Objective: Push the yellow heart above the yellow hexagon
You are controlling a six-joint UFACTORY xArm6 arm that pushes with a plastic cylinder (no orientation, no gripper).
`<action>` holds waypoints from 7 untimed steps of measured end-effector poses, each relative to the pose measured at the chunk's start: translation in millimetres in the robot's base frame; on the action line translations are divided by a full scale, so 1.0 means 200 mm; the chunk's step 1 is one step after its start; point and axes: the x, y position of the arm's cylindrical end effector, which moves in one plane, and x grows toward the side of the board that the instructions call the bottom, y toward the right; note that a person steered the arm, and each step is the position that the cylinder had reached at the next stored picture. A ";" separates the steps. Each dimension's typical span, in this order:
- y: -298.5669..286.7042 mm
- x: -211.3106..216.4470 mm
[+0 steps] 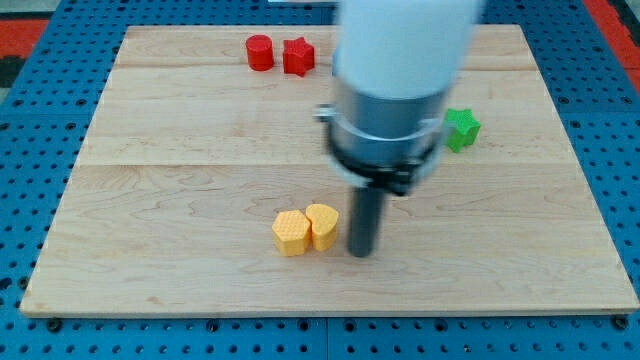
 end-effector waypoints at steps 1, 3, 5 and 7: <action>-0.40 -0.27; -0.81 -0.22; -0.83 -0.35; -0.70 -0.36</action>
